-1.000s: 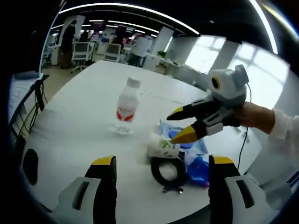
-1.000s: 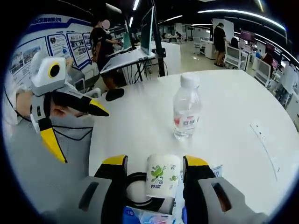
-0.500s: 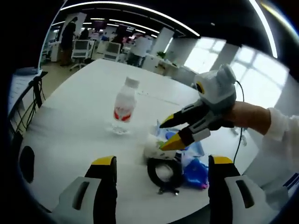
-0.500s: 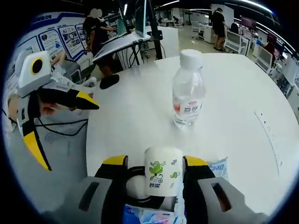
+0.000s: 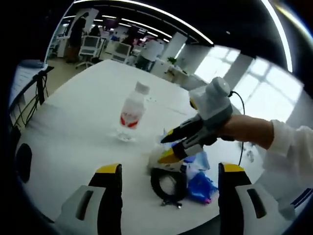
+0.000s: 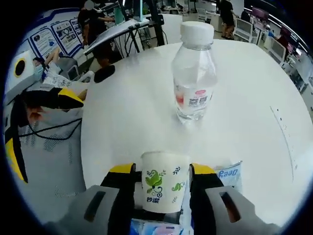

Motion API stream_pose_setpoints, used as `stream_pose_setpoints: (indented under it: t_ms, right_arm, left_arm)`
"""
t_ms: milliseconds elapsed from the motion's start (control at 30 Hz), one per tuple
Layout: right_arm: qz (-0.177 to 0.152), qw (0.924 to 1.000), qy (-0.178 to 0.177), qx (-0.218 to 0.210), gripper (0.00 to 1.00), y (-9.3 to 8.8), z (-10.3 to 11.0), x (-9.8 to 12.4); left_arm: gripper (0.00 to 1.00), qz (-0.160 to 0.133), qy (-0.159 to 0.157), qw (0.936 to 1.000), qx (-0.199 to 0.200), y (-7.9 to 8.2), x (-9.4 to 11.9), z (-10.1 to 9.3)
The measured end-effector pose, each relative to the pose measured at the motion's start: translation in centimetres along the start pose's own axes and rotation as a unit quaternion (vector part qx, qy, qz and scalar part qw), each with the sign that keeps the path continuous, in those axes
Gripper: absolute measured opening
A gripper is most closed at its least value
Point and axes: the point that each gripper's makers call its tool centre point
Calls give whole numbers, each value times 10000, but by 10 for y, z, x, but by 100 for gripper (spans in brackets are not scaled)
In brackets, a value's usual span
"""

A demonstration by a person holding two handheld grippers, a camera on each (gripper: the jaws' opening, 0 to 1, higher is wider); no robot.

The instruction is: Arrange the tabletop items into an orderly group along one side of the table until the central work area is clear of visible clutter.

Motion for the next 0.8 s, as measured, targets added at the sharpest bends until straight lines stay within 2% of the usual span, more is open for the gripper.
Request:
stream_pose_setpoints:
  t_ms: [233,400,467,633,800]
  right_arm:
    - [155,9998,4,-123,37,-5,-7,-11]
    - [236,9992,98,-295,38,-12,-2,-13]
    - [162,9997,20,-184,37,-9,-5,-13]
    - [-25,9995,-32,-322,34,-5,-11,-9]
    - [-303,9985,-60,-453,33,-5,-5,-3]
  left_arm:
    - [78,-53,-34,9999,145,2,1,0]
    - [78,-29,-72,9997,215,1,0,-1]
    - [78,-29,-75,9997,242,1,-1,-1]
    - [78,-39,-109,9994,339,2,-1,-1]
    - [77,-47,-100,9991,420,2,-1,1]
Point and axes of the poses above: the point that each gripper's makers call its tool centre point, and the gripper's own axes: x roughly backward along the fingers, z roughly to its left, y roughly out of its top, and after that the axes turned 8 degrees about y, right-handed
